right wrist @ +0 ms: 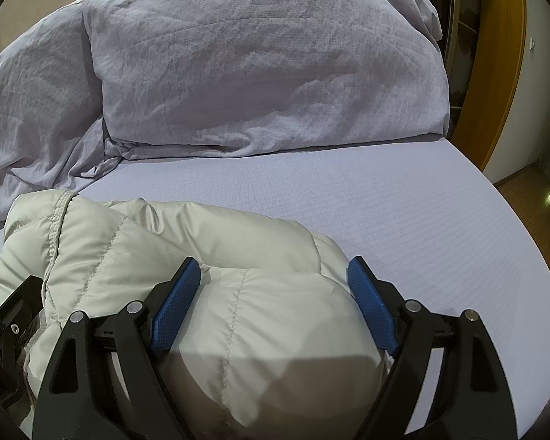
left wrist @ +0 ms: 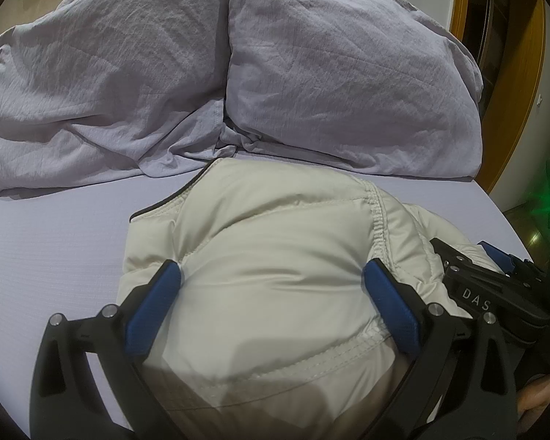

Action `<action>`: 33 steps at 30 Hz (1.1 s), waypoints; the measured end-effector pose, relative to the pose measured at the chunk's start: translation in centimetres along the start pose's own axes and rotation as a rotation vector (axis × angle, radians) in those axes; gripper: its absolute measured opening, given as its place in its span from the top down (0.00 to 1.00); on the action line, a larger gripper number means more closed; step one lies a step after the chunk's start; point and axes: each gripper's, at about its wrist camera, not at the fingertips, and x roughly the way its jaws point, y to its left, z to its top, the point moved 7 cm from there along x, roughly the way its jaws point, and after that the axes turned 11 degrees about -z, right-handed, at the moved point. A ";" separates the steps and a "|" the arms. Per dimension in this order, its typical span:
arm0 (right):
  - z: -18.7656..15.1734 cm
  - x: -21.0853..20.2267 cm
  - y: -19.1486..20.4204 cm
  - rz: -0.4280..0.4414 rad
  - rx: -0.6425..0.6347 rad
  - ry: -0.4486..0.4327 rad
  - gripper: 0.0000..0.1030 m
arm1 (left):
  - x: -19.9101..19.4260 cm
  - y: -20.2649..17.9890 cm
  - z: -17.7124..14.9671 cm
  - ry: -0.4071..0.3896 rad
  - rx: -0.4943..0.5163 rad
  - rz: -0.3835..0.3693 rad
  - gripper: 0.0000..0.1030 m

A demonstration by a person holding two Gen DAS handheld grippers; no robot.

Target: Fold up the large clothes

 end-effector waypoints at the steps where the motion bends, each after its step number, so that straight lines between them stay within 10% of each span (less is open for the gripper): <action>1: 0.0 0.0 0.0 0.000 0.000 0.000 0.18 | 0.0 0.0 0.0 0.000 0.000 0.000 0.04; 33: 0.0 0.2 0.0 0.010 -0.002 -0.004 0.18 | 0.0 0.0 0.0 -0.001 0.002 0.005 0.03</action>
